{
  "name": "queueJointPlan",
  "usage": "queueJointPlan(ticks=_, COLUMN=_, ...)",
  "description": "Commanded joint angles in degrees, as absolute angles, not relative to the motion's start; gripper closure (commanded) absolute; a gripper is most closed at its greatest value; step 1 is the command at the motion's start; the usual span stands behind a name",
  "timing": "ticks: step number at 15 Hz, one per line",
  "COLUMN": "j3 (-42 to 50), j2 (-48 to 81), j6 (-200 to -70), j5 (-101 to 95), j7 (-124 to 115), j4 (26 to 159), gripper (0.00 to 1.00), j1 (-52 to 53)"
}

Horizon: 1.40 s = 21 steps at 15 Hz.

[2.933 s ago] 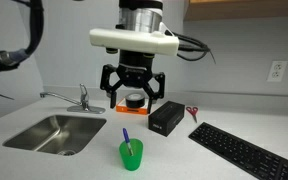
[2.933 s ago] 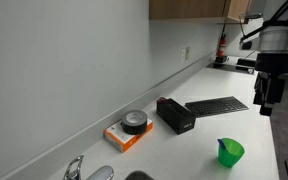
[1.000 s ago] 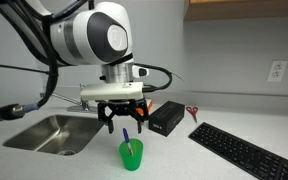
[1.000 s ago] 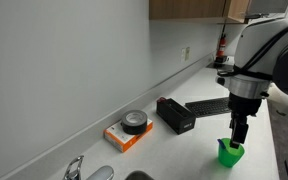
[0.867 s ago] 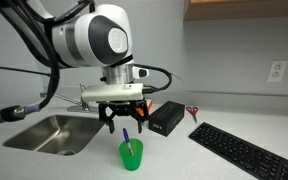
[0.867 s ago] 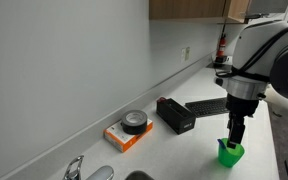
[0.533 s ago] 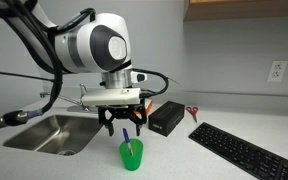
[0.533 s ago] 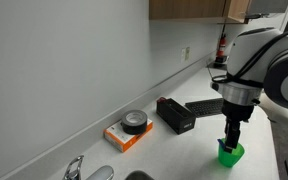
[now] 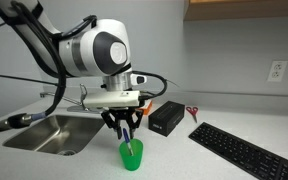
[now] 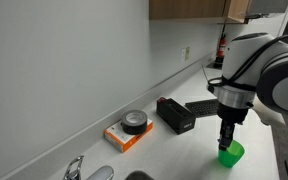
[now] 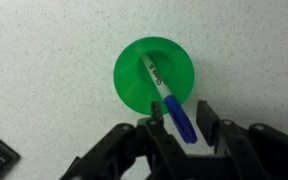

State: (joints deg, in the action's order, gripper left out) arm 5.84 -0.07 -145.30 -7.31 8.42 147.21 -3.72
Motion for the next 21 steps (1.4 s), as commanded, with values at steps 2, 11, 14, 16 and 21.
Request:
queueJointPlan(ticks=2, j3=5.63, j2=0.75, j6=-146.87, j5=-9.61, j7=5.79, j4=146.29, gripper=0.95, j1=-4.28)
queueJointPlan(ticks=11, j3=6.6, j2=-13.87, j6=-141.64, j5=-9.75, j7=10.13, j4=151.36, gripper=0.96, j1=-5.03)
queueJointPlan(ticks=14, j3=7.38, j2=-20.98, j6=-134.96, j5=-4.74, j7=15.77, j4=151.21, gripper=0.96, j1=-3.45)
queueJointPlan(ticks=16, j3=8.08, j2=-23.27, j6=-128.28, j5=0.24, j7=19.82, j4=148.92, gripper=0.96, j1=-1.5)
queueJointPlan(ticks=21, j3=7.05, j2=-17.82, j6=-126.02, j5=8.34, j7=21.55, j4=145.06, gripper=0.96, j1=2.67)
